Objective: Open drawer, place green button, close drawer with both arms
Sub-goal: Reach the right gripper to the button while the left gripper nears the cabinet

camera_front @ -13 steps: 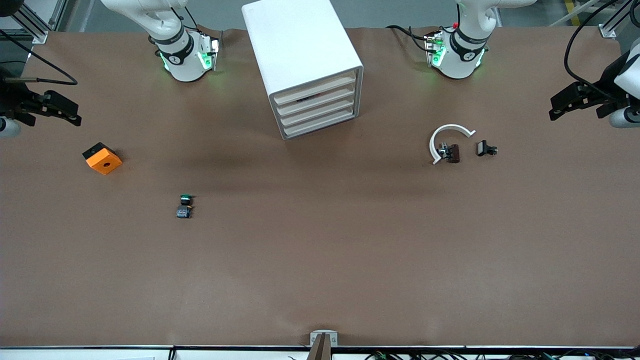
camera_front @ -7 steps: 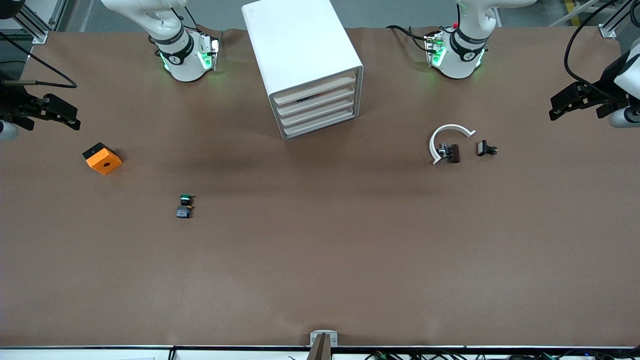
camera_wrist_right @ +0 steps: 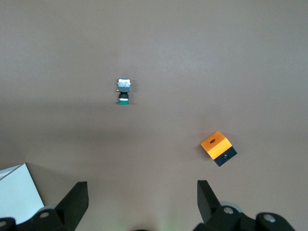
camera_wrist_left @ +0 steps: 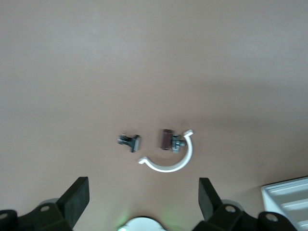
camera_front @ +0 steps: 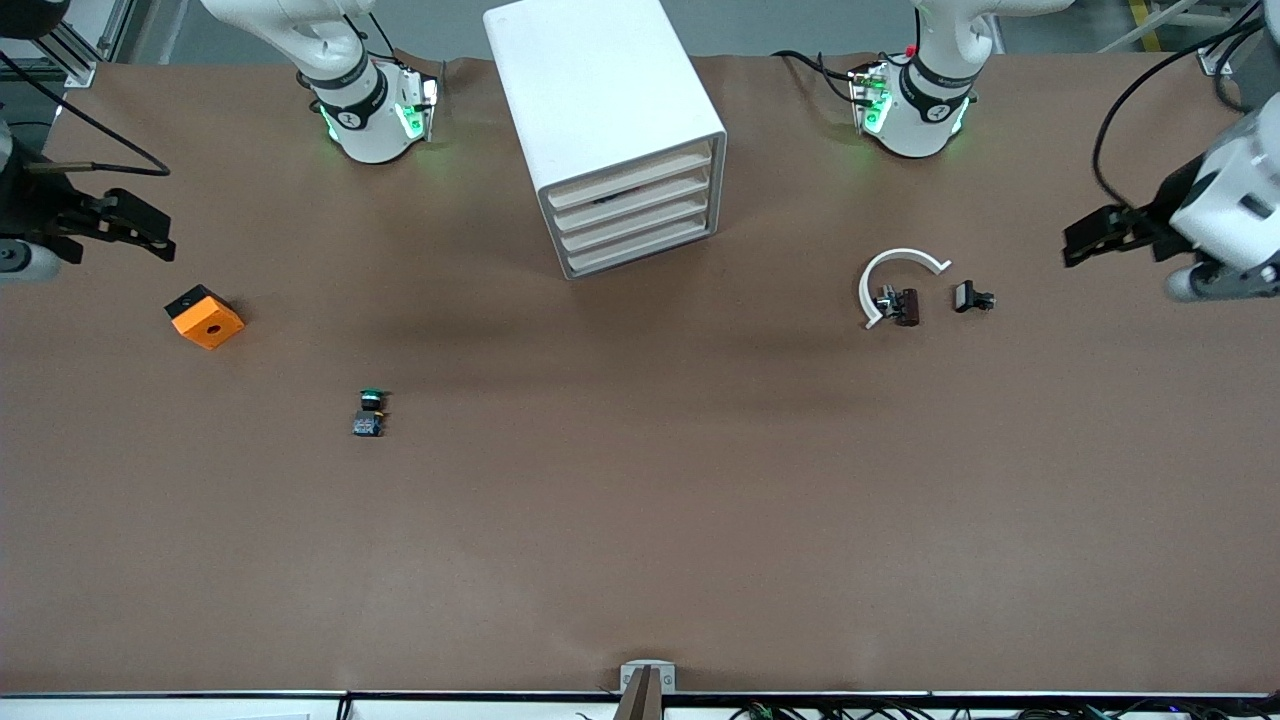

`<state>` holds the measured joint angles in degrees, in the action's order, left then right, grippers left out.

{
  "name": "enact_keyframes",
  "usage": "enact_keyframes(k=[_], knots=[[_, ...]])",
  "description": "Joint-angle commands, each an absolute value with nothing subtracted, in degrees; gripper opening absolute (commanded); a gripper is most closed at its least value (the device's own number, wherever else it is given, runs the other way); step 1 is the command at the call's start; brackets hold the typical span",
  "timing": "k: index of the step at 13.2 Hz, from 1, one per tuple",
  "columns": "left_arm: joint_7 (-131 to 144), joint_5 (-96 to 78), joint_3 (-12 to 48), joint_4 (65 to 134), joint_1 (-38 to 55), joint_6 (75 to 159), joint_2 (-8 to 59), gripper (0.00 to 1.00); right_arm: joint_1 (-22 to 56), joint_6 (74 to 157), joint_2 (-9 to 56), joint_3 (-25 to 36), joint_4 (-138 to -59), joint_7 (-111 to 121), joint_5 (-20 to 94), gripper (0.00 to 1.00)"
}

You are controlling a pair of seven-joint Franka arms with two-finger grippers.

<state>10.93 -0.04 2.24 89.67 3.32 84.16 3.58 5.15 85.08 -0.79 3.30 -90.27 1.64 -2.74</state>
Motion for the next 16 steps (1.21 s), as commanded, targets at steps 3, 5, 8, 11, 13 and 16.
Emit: enact_keyframes(k=[3, 5, 8, 11, 13, 16], knots=[[26.07, -4.48, 4.22, 87.63, 5.52, 85.60, 12.29, 1.00, 7.64, 84.55, 3.86, 3.43, -90.52, 1.14, -2.99, 1.00], [35.45, -4.92, 4.22, 87.63, 8.34, 87.44, 15.98, 1.00, 8.00, 85.16, 6.93, 3.43, -90.53, 0.97, -2.73, 1.00], [49.96, -6.15, 4.22, 87.63, 12.47, 89.03, 21.86, 1.00, 8.09, 89.71, 10.02, 3.34, -92.80, 0.97, -0.88, 1.00], [69.09, -6.94, 4.22, 87.71, 16.85, 88.95, 27.14, 1.00, 8.44, 101.30, 11.07, 3.34, -100.17, 0.97, -0.35, 1.00], [85.70, -10.18, 4.22, 87.71, 19.59, 88.95, 30.39, 1.00, 8.53, 107.55, 12.30, 3.34, -103.87, 0.97, 1.31, 1.00], [93.69, -21.23, 4.75, 88.15, 20.65, 88.95, 34.88, 1.00, 8.53, 115.63, 15.37, 3.34, -107.39, 0.97, 3.51, 1.00]])
